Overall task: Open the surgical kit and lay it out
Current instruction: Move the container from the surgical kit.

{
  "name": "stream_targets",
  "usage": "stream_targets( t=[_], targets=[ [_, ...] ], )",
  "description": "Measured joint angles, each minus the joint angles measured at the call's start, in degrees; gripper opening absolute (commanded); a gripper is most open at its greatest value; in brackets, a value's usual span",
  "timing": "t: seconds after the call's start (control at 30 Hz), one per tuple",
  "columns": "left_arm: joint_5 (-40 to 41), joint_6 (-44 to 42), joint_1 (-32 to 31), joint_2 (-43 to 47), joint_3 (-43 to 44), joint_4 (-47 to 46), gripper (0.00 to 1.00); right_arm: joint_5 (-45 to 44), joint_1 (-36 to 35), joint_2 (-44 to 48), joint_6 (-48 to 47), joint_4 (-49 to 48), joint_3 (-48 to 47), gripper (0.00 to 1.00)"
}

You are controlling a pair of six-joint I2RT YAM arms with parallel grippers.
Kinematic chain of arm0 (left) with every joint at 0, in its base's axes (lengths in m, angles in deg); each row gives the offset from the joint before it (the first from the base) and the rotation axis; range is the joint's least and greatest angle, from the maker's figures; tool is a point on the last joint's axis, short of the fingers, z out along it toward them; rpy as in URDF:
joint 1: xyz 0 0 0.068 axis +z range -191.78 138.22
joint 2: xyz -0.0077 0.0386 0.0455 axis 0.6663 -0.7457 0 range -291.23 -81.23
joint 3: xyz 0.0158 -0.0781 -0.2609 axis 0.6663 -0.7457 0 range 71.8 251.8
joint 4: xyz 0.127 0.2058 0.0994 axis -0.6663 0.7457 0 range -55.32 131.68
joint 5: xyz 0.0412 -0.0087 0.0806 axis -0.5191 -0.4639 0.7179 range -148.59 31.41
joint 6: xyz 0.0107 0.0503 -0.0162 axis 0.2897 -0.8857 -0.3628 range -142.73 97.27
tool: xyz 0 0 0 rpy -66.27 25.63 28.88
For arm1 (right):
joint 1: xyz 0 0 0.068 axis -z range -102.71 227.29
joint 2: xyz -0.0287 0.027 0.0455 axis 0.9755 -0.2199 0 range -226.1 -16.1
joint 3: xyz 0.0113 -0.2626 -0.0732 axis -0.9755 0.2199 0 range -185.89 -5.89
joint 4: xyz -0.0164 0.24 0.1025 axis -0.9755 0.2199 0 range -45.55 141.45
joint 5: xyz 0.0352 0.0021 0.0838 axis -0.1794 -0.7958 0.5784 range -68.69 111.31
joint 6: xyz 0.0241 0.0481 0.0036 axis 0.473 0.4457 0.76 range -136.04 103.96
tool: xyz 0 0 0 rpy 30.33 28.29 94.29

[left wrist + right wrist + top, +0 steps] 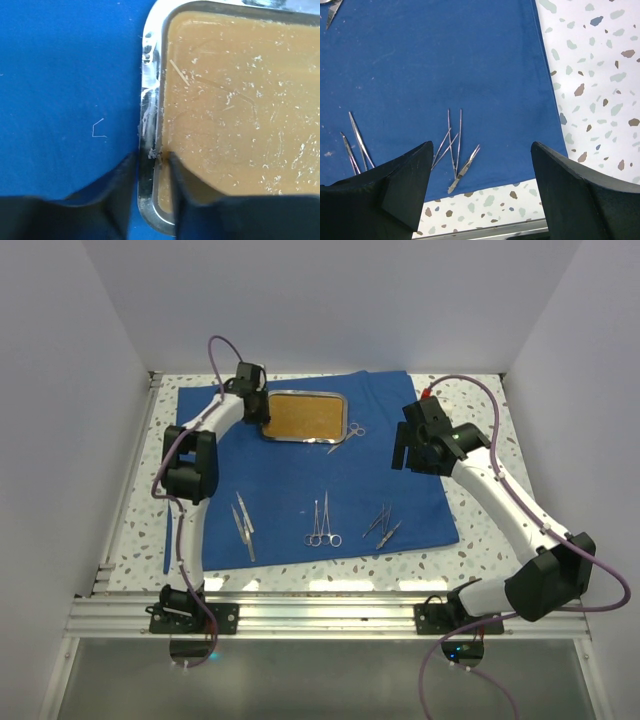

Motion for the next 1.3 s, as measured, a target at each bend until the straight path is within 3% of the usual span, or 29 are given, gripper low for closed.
stream_targets(
  t=[0.07, 0.1, 0.6, 0.97, 1.03, 1.07, 1.13, 1.17, 1.3],
  targets=[
    [0.2, 0.02, -0.11, 0.0, 0.0, 0.02, 0.14, -0.02, 0.0, 0.04, 0.0, -0.07, 0.13, 0.83],
    [0.59, -0.13, -0.26, 0.0, 0.0, 0.15, 0.0, -0.02, 0.0, 0.07, 0.0, -0.13, 0.28, 0.82],
    [1.6, -0.59, 0.92, 1.03, 0.04, 1.27, 0.0, 0.11, 0.02, 0.44, -0.55, -1.31, 1.6, 0.82],
    [2.05, -1.53, 15.04, 9.66, -8.15, 1.03, 0.0, 3.37, 0.0, -9.9, -2.12, -4.55, -7.06, 0.83],
    [2.19, -1.53, 17.4, 10.01, -8.15, 0.9, 0.12, 4.48, 0.0, -13.05, -2.23, -6.1, -9.66, 0.83],
    [2.32, -1.57, 18.47, 10.03, -8.15, 0.9, 0.38, 4.63, 0.0, -14.78, -2.21, -6.51, -11.13, 0.83],
    [3.02, -1.9, 19.96, 10.03, -8.2, 0.94, 0.58, 5.64, 0.0, -18.88, -1.97, -8.0, -13.84, 0.82],
    [3.32, -1.86, 20.5, 10.03, -8.22, 1.05, 0.64, 5.95, 0.02, -21.31, -1.57, -8.31, -15.61, 0.82],
    [3.96, -1.49, 21.05, 10.05, -8.22, 1.09, 0.66, 8.96, 0.26, -30.93, 1.36, -10.69, -21.14, 0.81]
  ],
)
